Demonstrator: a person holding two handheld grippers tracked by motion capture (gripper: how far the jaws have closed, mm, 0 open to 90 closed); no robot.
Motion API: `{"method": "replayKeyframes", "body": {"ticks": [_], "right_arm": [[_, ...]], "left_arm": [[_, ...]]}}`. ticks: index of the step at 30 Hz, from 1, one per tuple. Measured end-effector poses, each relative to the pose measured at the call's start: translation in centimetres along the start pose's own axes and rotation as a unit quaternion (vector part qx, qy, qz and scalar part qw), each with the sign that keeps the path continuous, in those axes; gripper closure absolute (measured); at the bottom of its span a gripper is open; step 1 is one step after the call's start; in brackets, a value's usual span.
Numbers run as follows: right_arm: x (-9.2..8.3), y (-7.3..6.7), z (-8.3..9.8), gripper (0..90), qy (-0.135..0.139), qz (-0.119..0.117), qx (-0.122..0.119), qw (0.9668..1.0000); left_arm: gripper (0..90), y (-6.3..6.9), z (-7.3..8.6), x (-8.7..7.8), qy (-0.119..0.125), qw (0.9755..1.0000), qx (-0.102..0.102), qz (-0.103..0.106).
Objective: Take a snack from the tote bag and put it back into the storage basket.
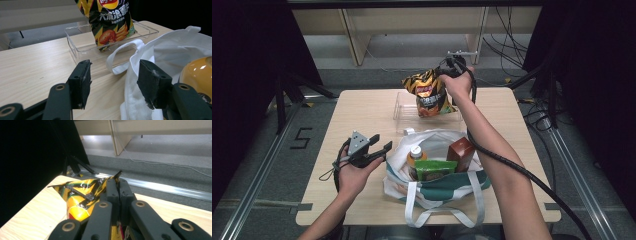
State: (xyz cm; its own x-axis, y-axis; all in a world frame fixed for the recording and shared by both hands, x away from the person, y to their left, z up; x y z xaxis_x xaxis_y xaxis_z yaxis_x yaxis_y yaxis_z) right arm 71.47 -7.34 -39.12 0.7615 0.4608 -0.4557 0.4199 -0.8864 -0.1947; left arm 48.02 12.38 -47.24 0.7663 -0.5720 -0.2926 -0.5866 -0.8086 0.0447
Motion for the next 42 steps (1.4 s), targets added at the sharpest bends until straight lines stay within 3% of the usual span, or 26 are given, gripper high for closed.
{"method": "replayKeyframes", "body": {"ticks": [3, 4, 6, 8, 9, 17, 18, 24, 29, 34, 35, 42], "right_arm": [[-0.1, 0.4, 0.0, 88.9, -0.002, 0.004, -0.006, 1.0], [-0.2, 0.4, 0.1, 88.8, -0.007, 0.008, 0.006, 0.9999], [-0.2, 0.9, 0.1, 88.8, -0.004, 0.012, 0.003, 0.9999], [-0.2, 1.3, 0.2, 89.0, -0.006, 0.014, -0.011, 0.9998], [-0.3, 1.4, 0.3, 89.1, -0.008, 0.017, 0.0, 0.9998], [-0.8, 3.6, 1.0, 88.6, -0.014, 0.039, -0.005, 0.9991], [-0.9, 3.7, 1.1, 88.6, -0.016, 0.043, 0.01, 0.9989], [-1.1, 5.2, 1.7, 89.0, -0.02, 0.054, 0.014, 0.9983], [-1.4, 5.2, 1.7, 89.2, -0.02, 0.055, 0.026, 0.9979], [-1.5, 5.4, 1.6, 89.2, -0.016, 0.062, 0.016, 0.9978], [-1.5, 5.4, 1.8, 89.1, -0.018, 0.061, 0.028, 0.9976], [-1.8, 5.7, 1.8, 89.3, -0.017, 0.067, 0.037, 0.9969]], "left_arm": [[43.4, 0.1, 0.0, 0.0, 0.0, 1.0, 0.0, 0.001], [43.4, 0.1, 0.0, 0.0, 0.001, 1.0, 0.001, 0.002], [43.4, 0.2, -0.1, 0.0, 0.003, 1.0, 0.0, 0.001], [43.4, 0.1, -0.1, 0.0, 0.004, 1.0, -0.001, 0.002], [43.4, 0.1, 0.0, 0.0, 0.001, 1.0, 0.001, 0.0], [43.4, 0.2, 0.1, 0.1, -0.001, 1.0, 0.001, 0.002], [43.4, 0.2, 0.1, 0.0, 0.0, 1.0, 0.0, 0.002], [43.4, 0.2, 0.0, 0.0, 0.001, 1.0, 0.0, 0.0], [43.4, 0.2, 0.0, 0.0, 0.001, 1.0, 0.001, 0.001], [43.4, 0.2, 0.0, 0.0, 0.0, 1.0, 0.002, 0.001], [43.4, 0.2, 0.0, 0.0, 0.0, 1.0, 0.005, 0.001], [43.5, 0.2, 0.1, 0.0, 0.0, 1.0, 0.001, 0.0]]}}
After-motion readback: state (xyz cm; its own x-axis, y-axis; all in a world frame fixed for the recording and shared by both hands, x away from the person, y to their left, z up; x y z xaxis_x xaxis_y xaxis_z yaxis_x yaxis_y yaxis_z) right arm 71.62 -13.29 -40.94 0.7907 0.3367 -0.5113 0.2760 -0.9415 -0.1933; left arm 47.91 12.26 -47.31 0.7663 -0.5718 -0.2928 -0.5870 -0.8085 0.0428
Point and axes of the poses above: each handheld gripper's, and its own axes: x roughly forward along the jaws, z roughly out of its underside, y roughly to its right, the point moved 10 cm from there along x, roughly forward along the jaws, and after that the axes turned 4 degrees about z, right-handed, at the moved point
